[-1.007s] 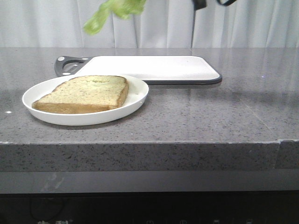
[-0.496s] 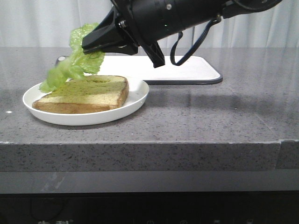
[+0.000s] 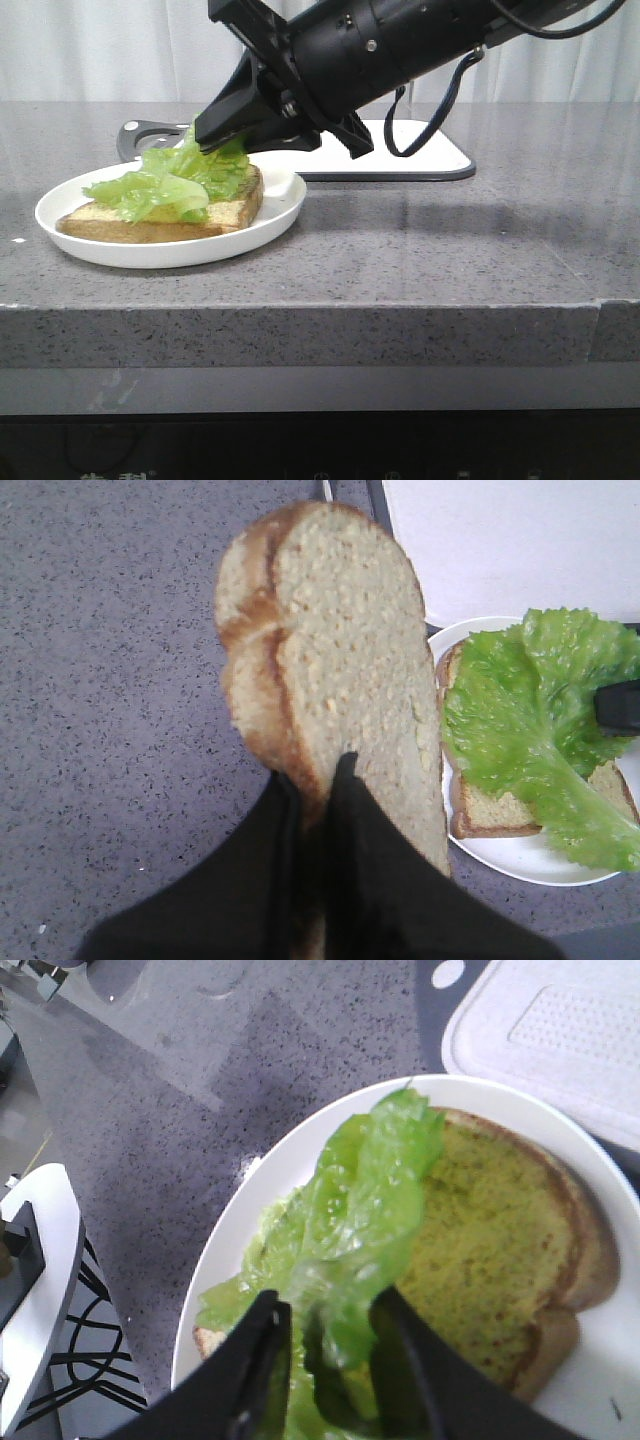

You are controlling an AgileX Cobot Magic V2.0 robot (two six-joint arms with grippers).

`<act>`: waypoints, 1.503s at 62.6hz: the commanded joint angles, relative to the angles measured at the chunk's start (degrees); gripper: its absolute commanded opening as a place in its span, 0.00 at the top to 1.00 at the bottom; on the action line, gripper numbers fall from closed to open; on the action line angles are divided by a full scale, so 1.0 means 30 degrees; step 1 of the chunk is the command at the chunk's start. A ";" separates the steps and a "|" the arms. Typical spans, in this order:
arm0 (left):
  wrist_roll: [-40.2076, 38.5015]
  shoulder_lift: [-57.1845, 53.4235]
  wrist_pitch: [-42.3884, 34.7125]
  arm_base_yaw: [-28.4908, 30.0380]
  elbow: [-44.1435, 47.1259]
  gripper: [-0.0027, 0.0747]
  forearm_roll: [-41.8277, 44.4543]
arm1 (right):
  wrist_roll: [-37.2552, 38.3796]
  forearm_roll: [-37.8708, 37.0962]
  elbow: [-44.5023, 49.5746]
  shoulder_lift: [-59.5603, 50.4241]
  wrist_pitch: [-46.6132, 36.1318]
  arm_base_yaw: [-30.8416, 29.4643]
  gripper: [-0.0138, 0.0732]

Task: Left arm grabs bread, right arm adds lettuce
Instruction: 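Open the right gripper to release the lettuce and withdraw it, then lower the held bread slice with the left gripper onto the lettuce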

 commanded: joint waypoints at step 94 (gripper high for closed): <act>1.0905 1.0630 0.5331 -0.0008 -0.0539 0.99 -2.0087 | 1.8063 -2.5084 0.1245 -1.2660 0.2555 -0.1108 0.51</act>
